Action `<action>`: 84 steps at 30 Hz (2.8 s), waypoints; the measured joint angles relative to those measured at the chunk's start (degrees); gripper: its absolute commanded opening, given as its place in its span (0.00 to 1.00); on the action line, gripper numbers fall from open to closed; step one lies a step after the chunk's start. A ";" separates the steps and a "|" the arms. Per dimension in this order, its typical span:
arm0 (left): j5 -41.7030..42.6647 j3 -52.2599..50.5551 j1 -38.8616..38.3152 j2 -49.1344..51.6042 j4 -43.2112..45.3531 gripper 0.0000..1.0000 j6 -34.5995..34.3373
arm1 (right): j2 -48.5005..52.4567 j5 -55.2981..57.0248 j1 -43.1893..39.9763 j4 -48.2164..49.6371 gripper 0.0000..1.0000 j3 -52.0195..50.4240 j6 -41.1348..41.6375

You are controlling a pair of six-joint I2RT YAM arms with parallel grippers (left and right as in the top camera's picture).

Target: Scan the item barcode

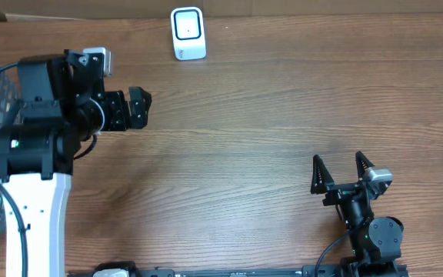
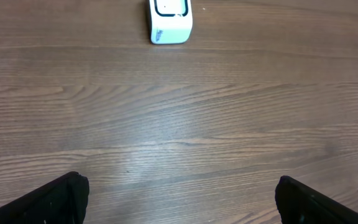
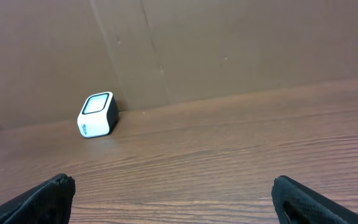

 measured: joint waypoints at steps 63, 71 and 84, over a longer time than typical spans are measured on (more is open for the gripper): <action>-24.33 33.42 45.11 44.02 -9.86 0.99 -5.97 | 0.00 0.02 0.00 0.00 1.00 0.00 0.00; -22.82 33.42 45.11 47.58 -5.35 1.00 0.02 | 0.00 0.02 0.02 0.02 1.00 0.00 0.00; -23.63 33.42 45.11 52.78 -1.88 1.00 1.84 | 0.00 0.04 0.02 0.02 1.00 0.00 0.00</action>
